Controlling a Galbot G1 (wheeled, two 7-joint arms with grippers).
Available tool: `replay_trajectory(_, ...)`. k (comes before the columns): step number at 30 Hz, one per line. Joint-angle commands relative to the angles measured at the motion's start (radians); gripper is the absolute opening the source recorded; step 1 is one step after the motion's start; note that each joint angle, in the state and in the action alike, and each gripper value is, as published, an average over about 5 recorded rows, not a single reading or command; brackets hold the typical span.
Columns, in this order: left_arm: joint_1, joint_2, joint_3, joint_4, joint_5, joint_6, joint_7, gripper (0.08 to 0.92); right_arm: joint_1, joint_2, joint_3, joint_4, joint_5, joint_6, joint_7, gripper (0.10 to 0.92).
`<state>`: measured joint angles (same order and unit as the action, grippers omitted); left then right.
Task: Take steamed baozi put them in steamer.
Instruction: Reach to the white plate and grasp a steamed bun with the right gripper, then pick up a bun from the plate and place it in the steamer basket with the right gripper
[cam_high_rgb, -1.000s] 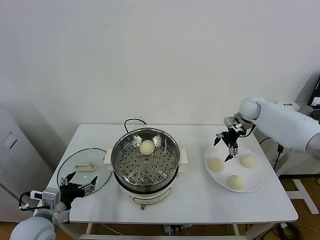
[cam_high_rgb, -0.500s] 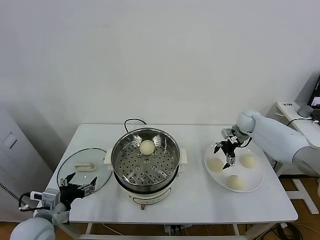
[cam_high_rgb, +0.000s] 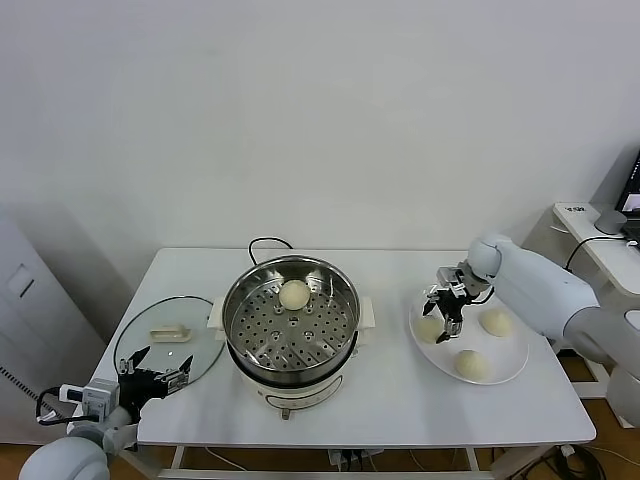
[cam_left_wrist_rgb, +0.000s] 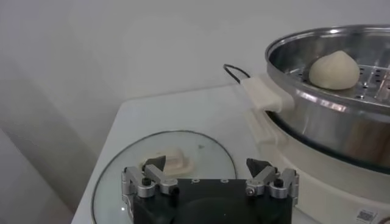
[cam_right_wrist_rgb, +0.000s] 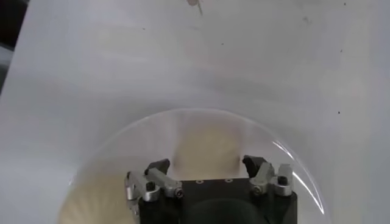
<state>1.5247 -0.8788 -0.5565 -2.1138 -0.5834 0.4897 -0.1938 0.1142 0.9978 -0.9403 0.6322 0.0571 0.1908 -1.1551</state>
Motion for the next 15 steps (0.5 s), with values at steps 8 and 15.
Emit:
replay_trajectory(8,0.003,-0.001,-0.003,-0.007,0.001,0.005,-0.004,0.823,0.039,-0.033,-0.049,0.04,0.078,-0.046,-0.026,0.527)
replay_trajectory(15,-0.001,-0.001,-0.003,-0.013,0.004,0.016,-0.014,0.823,0.295,-0.151,-0.332,0.307,0.327,-0.148,-0.068,0.526)
